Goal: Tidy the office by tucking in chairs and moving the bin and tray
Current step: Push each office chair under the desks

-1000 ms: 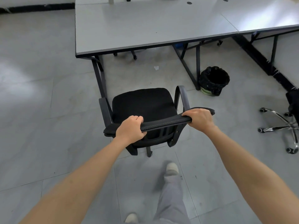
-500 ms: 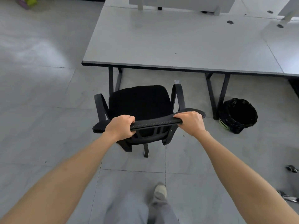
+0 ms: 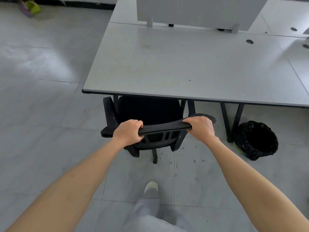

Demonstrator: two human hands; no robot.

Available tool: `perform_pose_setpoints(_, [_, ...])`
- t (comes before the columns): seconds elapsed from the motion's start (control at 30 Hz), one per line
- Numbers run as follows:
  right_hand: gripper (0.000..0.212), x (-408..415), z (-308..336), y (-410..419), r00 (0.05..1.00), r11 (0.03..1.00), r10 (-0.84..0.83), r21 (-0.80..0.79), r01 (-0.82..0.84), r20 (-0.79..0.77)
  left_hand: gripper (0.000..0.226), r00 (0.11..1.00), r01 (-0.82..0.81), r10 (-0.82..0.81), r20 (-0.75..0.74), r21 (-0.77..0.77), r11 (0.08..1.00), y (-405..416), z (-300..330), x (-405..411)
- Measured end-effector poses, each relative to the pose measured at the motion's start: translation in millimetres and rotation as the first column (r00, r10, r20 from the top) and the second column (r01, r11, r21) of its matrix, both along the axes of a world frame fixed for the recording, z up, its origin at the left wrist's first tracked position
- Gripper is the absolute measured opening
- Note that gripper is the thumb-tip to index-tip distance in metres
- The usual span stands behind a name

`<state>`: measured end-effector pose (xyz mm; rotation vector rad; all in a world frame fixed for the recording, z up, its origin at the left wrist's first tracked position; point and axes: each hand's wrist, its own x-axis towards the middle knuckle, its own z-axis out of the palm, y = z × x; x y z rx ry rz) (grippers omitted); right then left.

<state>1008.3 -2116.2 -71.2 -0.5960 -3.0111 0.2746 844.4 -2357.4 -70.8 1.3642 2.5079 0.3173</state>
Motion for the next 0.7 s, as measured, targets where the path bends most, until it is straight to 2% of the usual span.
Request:
perform_pose_setpoints(0.3, [0.024,-38.0,-1.4,21.2,1.000,1.000,-0.010,-0.018,0.010,-0.006,0.021,1.000,-0.011,0.012,-0.028,0.011,1.000,25.3,2.5,-39.7])
perform_pose_setpoints(0.4, [0.025,-43.6,-1.6,27.9,0.999,0.999,0.044,-0.017,-0.044,-0.030,0.023,0.999,0.010,-0.009,-0.053,0.018,1.000,29.4,2.3,-46.8])
perform_pose_setpoints(0.47, [0.027,-43.0,-1.0,30.4,0.985,0.989,0.147,0.010,-0.146,-0.091,0.026,0.979,0.135,-0.115,-0.165,0.116,0.984,29.6,4.6,-49.0])
perform_pose_setpoints(0.57, [0.029,-30.5,-0.7,22.9,0.952,0.967,0.251,0.079,-0.241,-0.176,0.028,0.897,0.334,-0.239,-0.371,0.218,0.917,30.1,8.9,-40.5])
perform_pose_setpoints(0.63, [0.032,-22.0,-4.2,14.5,0.947,0.970,0.240,0.098,-0.224,-0.213,0.025,0.902,0.302,-0.181,-0.392,0.274,0.913,30.0,8.0,-24.3])
perform_pose_setpoints(0.7, [0.028,-20.4,-5.8,8.9,0.957,0.977,0.208,0.087,-0.194,-0.202,0.023,0.948,0.153,-0.047,-0.314,0.322,0.934,31.6,7.5,-6.4])
